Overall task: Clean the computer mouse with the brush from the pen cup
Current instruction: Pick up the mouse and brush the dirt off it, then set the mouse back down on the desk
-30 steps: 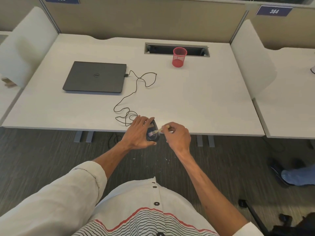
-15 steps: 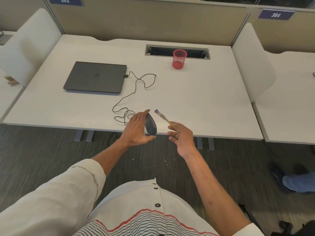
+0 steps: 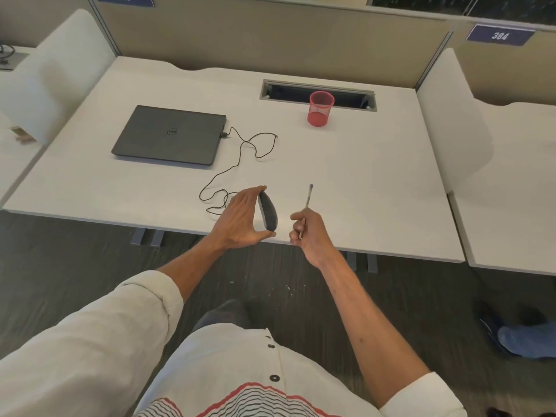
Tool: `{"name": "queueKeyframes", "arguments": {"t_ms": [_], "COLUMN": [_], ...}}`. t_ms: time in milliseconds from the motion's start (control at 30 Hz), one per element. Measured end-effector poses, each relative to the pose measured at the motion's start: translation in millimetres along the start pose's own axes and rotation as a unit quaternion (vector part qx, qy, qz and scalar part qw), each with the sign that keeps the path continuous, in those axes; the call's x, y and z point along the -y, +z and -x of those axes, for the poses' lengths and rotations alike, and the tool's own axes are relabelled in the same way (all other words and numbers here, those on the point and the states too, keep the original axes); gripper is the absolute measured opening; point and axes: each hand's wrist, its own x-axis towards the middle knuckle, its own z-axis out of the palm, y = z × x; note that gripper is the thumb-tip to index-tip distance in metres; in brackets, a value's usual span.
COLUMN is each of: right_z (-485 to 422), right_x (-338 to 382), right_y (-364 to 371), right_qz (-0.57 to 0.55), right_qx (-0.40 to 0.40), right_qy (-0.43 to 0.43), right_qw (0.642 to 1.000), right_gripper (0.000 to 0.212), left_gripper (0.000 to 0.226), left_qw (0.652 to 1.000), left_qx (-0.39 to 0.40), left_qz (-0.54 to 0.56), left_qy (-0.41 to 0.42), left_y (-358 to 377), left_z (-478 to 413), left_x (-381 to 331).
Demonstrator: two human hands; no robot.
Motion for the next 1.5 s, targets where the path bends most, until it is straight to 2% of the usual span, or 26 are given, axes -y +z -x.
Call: {"name": "queueKeyframes", "arguments": {"t_ms": [133, 400, 633, 833, 1000, 1200, 1367, 1500], "right_z": [-31, -79, -120, -144, -156, -170, -179, -186], "right_x": [20, 49, 63, 68, 64, 58, 57, 60], "right_y": [11, 39, 58, 80, 95, 107, 115, 115], "right_qz": [0.171, 0.24, 0.244, 0.336, 0.36, 0.373, 0.375, 0.378], "right_qx": [-0.026, 0.005, -0.03, -0.128, -0.189, -0.209, -0.221, -0.223], "right_qy": [-0.052, -0.063, -0.066, -0.083, -0.112, -0.099, -0.083, -0.067], "right_qw": [0.984, 0.969, 0.967, 0.929, 0.907, 0.899, 0.897, 0.896], "right_gripper": [0.043, 0.059, 0.059, 0.067, 0.067, 0.07, 0.07, 0.072], "left_gripper": [0.12, 0.124, 0.123, 0.114, 0.111, 0.115, 0.1, 0.099], "left_qw": [1.0, 0.997, 0.997, 0.997, 0.997, 0.996, 0.995, 0.995], "left_qx": [0.011, 0.03, 0.046, 0.045, 0.05, 0.081, 0.084, 0.096], "left_qz": [0.027, 0.059, 0.056, 0.043, 0.047, 0.04, 0.04, 0.025], "left_qy": [0.007, 0.028, 0.042, 0.045, 0.037, 0.021, 0.02, 0.023], "left_y": [-5, -12, -11, -10, -2, 4, 6, 9], "left_z": [-20, -74, -116, -149, -165, -180, -190, -198], "left_x": [11, 42, 66, 81, 88, 99, 105, 107]}}
